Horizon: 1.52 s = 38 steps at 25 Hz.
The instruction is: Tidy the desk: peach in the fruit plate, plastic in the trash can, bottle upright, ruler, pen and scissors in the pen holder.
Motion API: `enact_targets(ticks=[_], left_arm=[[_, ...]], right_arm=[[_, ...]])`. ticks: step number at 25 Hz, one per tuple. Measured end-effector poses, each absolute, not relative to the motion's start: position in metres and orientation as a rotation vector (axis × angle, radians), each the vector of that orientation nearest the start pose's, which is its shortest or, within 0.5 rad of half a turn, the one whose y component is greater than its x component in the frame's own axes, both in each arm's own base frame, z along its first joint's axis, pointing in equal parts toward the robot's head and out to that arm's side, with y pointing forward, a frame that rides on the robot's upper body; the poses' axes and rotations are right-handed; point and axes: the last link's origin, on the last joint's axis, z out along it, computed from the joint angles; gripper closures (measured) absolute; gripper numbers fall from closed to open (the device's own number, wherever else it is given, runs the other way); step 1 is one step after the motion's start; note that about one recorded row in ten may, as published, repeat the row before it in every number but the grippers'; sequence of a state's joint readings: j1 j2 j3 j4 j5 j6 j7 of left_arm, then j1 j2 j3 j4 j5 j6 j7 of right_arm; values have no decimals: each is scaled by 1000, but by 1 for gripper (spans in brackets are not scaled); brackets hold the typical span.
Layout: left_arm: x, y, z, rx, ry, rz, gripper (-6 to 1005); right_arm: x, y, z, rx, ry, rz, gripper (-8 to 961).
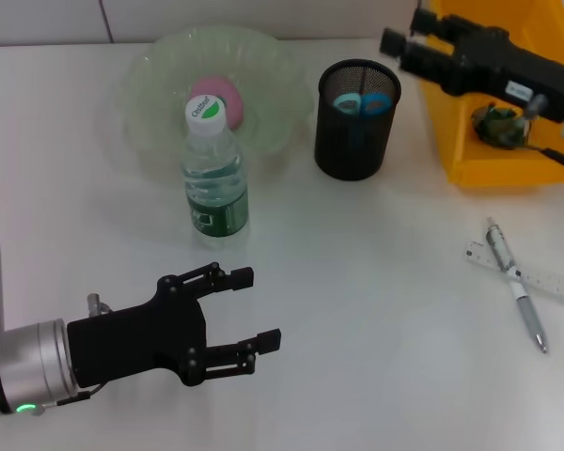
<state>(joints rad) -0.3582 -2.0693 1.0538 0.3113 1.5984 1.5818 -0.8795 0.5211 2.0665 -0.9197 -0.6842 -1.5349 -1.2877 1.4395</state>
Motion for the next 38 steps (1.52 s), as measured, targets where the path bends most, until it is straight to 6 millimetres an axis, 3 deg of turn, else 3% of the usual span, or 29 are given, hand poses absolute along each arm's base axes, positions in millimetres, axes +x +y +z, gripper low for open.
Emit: enact_targets(ticks=[1,2,4,5,6,11,12,15,20,27,38], left_arm=[[-289,240,-61,-2743,-465,-944,170],[-289,240,-61,-2743,-466,-943,170],[-289,240,-61,-2743,-465,-944,170],[-289,240,-61,-2743,-465,-944,170],[-288,240,-61,-2743,-464,-944,170],[-288,241,-61,-2745,-461,-946,170],[-288,241,-61,-2745,-461,-946,170],[-288,240,-61,-2744,-464,-946,170],[-289,240,-61,-2743,-468,-945,170],[-288,241,-61,-2745,-464,-945,170],[-287,242,-62,-2749,-458,-942,170]], right_arm=[[230,377,18,-2407,654,934,284],[228,369,26,-2526,648,784,276],[226,365,31,-2578,630,702,259],[224,355,37,-2683,613,516,251],[224,355,37,-2683,613,516,251],[231,342,46,-2806,611,-100,252],[231,342,46,-2806,611,-100,252],[236,342,42,-2808,584,-343,253],[235,342,37,-2804,553,-450,254],[237,347,32,-2777,537,-468,255],[246,351,1,-2771,519,-513,258]])
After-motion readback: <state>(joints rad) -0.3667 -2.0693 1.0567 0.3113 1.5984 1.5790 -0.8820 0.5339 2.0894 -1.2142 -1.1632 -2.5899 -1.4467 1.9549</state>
